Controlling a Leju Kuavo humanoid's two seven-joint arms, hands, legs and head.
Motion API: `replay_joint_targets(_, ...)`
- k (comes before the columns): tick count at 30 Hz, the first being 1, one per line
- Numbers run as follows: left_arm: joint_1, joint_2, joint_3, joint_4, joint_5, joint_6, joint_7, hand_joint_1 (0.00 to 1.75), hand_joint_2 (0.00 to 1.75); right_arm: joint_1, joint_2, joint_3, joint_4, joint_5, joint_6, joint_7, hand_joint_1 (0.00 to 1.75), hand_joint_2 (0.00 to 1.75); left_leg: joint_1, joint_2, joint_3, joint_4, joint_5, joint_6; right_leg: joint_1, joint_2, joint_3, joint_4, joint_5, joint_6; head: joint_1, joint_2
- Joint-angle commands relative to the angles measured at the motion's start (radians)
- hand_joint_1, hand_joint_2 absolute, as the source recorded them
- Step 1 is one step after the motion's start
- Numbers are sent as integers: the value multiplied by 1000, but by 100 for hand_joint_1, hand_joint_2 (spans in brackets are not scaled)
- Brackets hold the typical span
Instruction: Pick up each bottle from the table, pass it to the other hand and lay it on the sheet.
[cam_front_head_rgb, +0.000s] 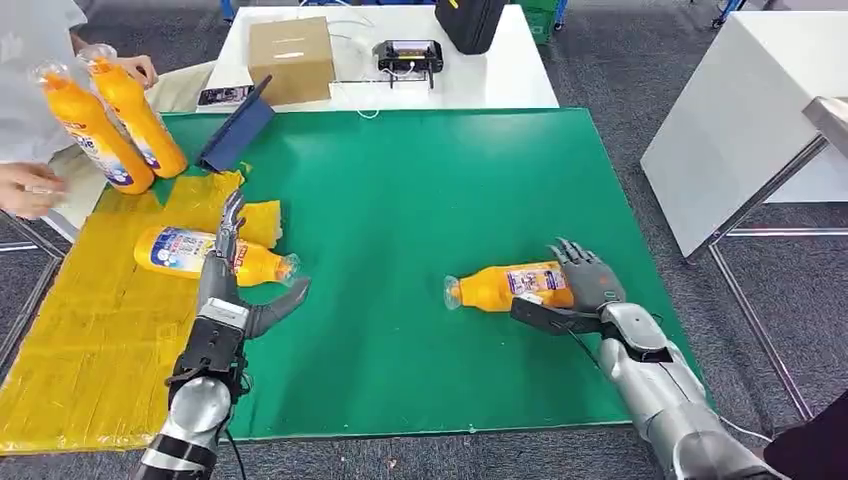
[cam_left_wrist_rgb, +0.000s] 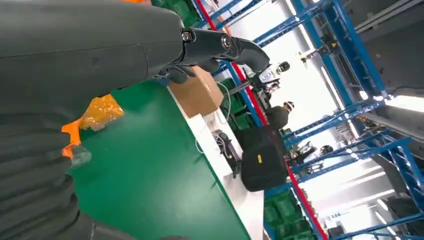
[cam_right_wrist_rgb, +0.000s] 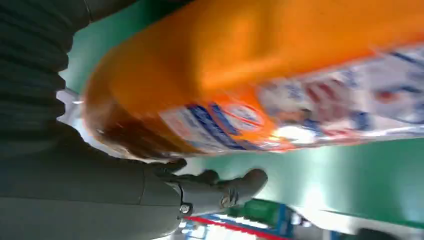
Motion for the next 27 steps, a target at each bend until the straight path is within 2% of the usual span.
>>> replay_joint_targets(1,-58,-1,-38,94,13,-3,-5,0,175,-60,18,99,164,-13,24,-39,0,175,2,-1,4,-1,-1,-2,1,3,5,-1,-1,-2,0,0)
replay_joint_targets(4,-58,-1,-38,94,13,-3,-5,0,175,-60,18,99,164,-13,24,-39,0,175,1,-2,4,-1,0,-1,1,2,5,-1,-1,-2,0,0)
replay_joint_targets(9,-71,0,-56,113,37,-3,-23,0,175,-80,9,162,212,-45,116,-89,0,175,2,0,6,-1,-1,-2,1,3,7,-1,-1,-2,0,0)
replay_joint_targets(10,-78,1,-61,122,43,-1,-26,0,175,-88,6,183,230,-53,136,-103,5,175,2,-1,8,-1,-1,-2,1,4,8,-2,-1,-3,0,0)
replay_joint_targets(11,-81,1,-64,128,47,1,-29,0,175,-91,3,195,242,-59,149,-112,63,175,2,-1,7,0,-1,-2,1,2,8,-2,-1,-2,0,0)
replay_joint_targets(12,-83,1,-68,133,52,2,-32,0,175,-93,0,207,252,-66,158,-118,147,175,2,-1,7,-1,0,-1,1,1,7,-2,-1,-2,0,0)
replay_joint_targets(13,-83,1,-69,134,54,2,-33,0,175,-91,-1,212,255,-69,160,-120,171,175,2,-2,9,-1,-1,-2,1,2,9,-2,-1,-2,0,0)
replay_joint_targets(17,-81,0,-73,138,57,3,-34,0,175,-84,-4,216,255,-79,148,-120,175,175,2,-1,11,-1,0,-1,1,1,11,-2,-1,-2,0,0)
replay_joint_targets(22,-65,5,-69,116,61,7,-33,0,175,-79,-6,239,228,-96,72,-55,175,175,3,-2,14,-1,-1,-2,2,2,14,-3,0,-3,0,0)
replay_joint_targets(27,-65,5,-69,116,61,7,-33,0,175,-80,-3,240,227,-96,73,-55,175,175,2,-1,14,-1,-1,-1,1,2,14,-2,0,-2,0,0)
